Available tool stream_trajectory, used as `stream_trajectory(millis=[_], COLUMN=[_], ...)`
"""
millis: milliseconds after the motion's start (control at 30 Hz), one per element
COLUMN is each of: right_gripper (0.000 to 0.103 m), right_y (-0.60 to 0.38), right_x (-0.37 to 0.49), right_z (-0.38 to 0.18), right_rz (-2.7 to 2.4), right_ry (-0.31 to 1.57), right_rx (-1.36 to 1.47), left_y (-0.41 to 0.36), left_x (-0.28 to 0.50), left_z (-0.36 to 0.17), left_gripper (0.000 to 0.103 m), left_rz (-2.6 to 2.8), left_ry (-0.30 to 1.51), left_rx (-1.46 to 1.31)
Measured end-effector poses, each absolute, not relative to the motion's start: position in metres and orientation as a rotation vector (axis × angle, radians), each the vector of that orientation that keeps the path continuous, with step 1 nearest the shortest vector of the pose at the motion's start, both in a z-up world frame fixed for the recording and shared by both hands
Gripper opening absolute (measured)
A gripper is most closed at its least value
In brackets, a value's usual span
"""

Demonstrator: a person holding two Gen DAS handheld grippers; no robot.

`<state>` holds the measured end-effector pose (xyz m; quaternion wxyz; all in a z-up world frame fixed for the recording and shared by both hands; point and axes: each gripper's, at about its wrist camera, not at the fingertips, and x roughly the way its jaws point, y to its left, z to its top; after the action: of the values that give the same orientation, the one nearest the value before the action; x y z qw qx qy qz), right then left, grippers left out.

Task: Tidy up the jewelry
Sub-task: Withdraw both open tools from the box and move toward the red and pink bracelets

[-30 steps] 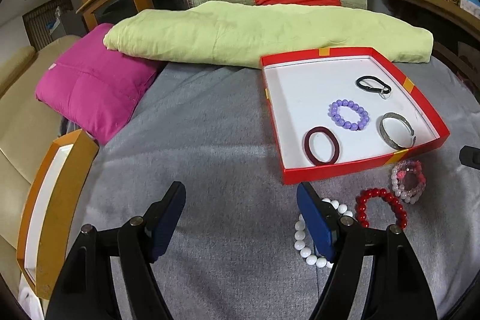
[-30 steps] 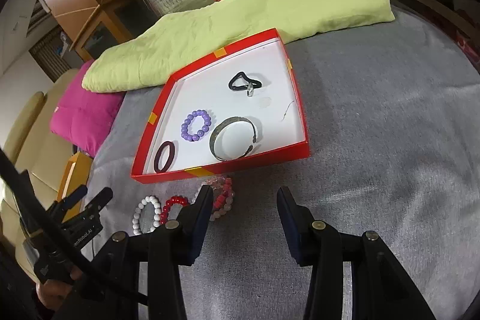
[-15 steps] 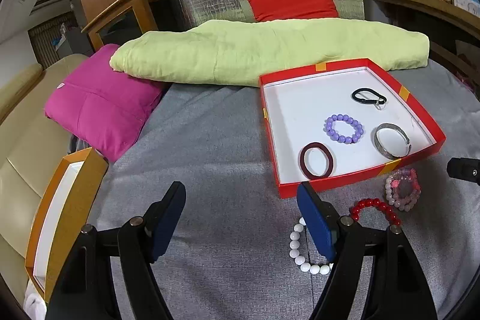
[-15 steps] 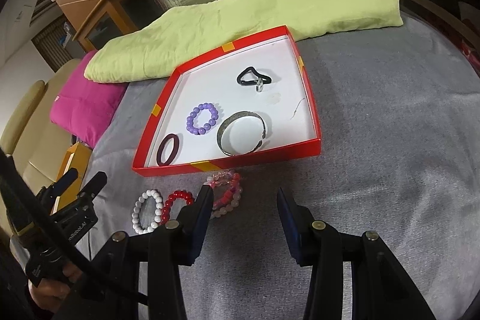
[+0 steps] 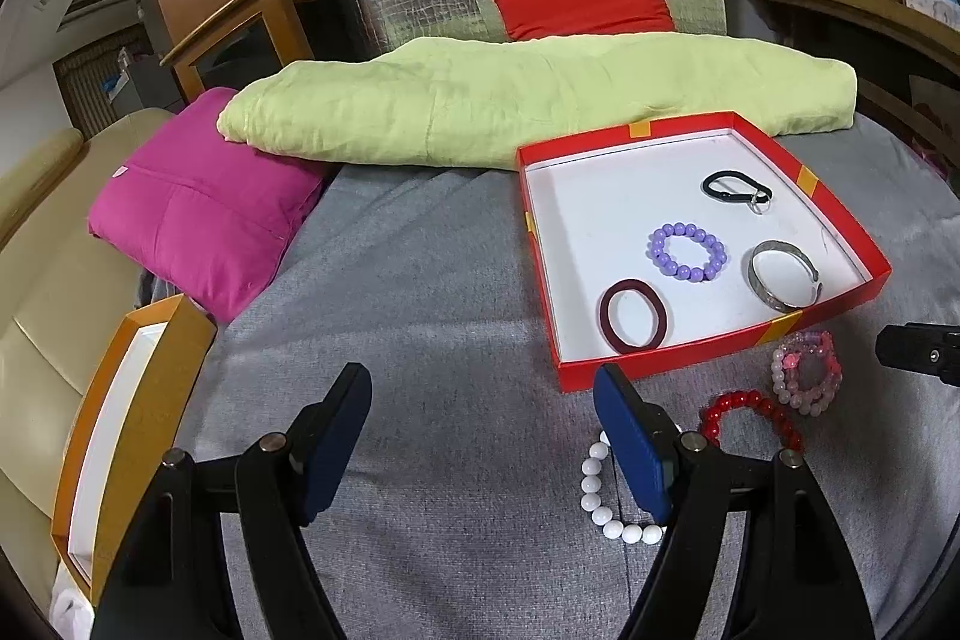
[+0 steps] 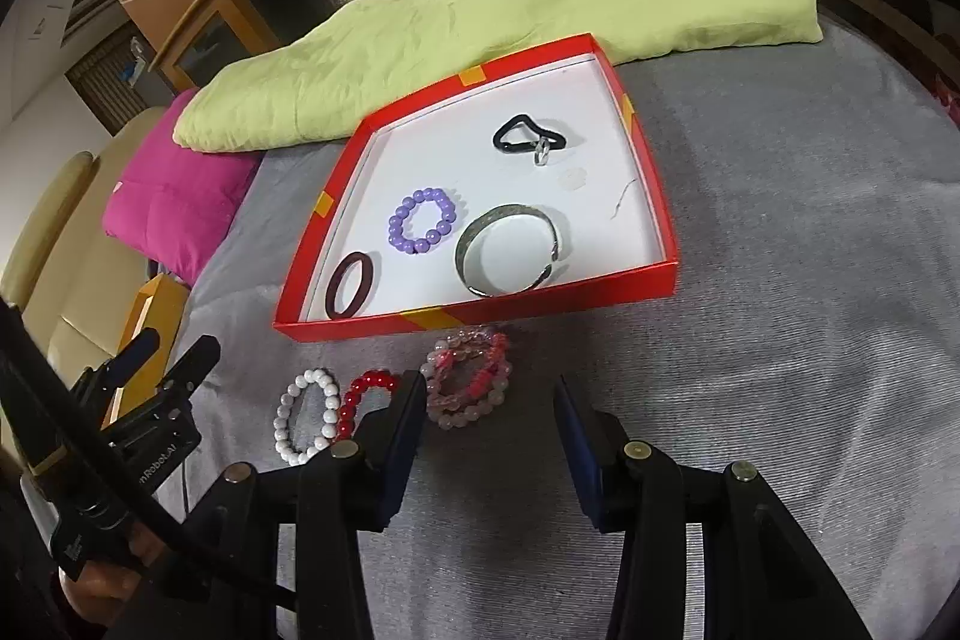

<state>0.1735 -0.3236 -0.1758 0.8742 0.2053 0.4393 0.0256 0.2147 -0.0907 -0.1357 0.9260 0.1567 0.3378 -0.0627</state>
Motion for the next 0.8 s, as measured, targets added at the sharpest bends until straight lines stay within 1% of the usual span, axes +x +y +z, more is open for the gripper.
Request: stream_trajectory(millis=[500, 800], right_gripper=[0.047, 0.047], right_y=[-0.314, -0.305], right_x=[0.178, 0.184], right_z=[-0.179, -0.182], right_rz=[0.065, 0.078], right_ry=[0.931, 0.942], right_rx=[0.417, 0.406], left_y=[-0.085, -0.065], left_x=[0.215, 0.215], left_z=[-0.134, -0.122], left_gripper=[0.077, 0.077], left_rz=[-0.127, -0.082], left_ry=[0.69, 0.653], left_rx=[0.306, 0.225])
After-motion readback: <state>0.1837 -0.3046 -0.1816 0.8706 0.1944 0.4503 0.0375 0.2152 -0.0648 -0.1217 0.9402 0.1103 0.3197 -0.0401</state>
